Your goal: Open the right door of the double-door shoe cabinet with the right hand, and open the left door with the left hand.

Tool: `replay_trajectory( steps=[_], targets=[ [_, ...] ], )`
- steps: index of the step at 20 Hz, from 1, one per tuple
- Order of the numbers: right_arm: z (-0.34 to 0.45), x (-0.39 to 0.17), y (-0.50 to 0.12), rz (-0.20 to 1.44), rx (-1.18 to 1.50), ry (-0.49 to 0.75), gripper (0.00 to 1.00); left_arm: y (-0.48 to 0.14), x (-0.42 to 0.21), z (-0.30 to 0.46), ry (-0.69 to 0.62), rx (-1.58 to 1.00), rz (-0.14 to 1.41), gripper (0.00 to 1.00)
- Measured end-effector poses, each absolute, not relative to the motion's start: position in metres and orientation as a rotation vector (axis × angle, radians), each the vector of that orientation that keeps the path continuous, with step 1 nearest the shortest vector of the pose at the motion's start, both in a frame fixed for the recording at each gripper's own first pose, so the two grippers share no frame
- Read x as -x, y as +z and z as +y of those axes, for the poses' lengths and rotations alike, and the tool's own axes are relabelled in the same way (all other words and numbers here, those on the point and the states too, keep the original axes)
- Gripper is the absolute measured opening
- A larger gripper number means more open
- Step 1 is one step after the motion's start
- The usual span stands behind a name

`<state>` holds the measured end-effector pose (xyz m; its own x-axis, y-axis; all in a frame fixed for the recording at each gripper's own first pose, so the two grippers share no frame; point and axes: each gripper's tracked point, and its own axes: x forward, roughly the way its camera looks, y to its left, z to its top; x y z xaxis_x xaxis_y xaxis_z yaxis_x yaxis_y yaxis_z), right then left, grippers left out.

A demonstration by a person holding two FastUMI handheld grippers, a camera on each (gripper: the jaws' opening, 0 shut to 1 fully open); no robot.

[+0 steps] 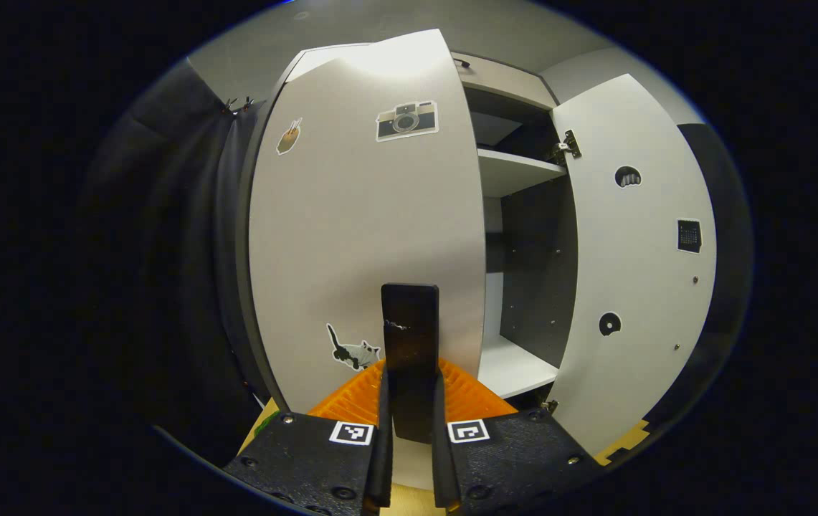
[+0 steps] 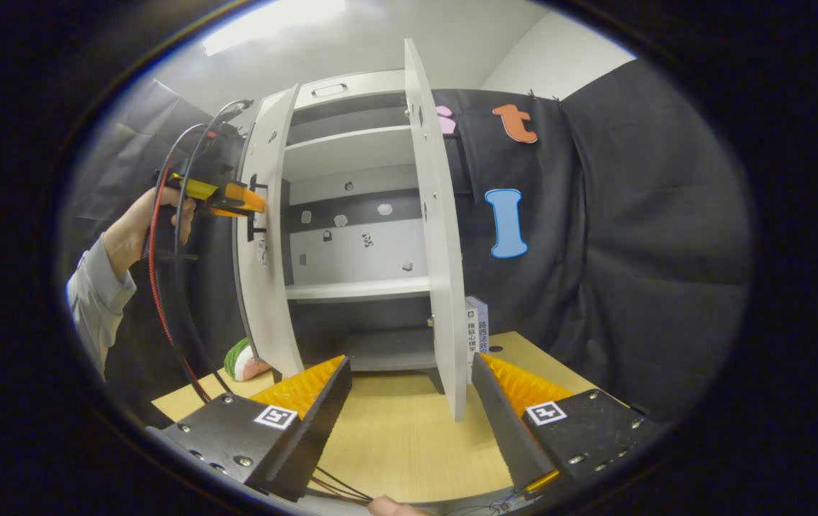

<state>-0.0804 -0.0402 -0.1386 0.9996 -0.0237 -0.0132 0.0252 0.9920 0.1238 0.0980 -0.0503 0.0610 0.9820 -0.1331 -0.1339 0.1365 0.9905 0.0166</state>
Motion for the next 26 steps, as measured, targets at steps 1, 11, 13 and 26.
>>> replay_trajectory(
  steps=[1, 11, 13, 26],
  targets=[
    [-0.040, 0.079, -0.138, 0.010, -0.124, -0.024, 1.00, 0.062, -0.093, -0.046, -0.139, -0.032, 0.134, 0.24],
    [-0.029, 0.075, -0.140, 0.024, -0.126, -0.021, 1.00, 0.069, -0.044, 0.014, -0.104, -0.031, 0.121, 0.20],
    [-0.025, 0.073, -0.141, 0.029, -0.126, -0.017, 1.00, 0.070, -0.039, 0.025, -0.096, -0.046, 0.121, 0.17],
    [0.016, 0.066, -0.139, 0.038, -0.100, 0.032, 1.00, 0.076, -0.028, 0.135, -0.014, -0.058, 0.084, 0.01]
  ],
)
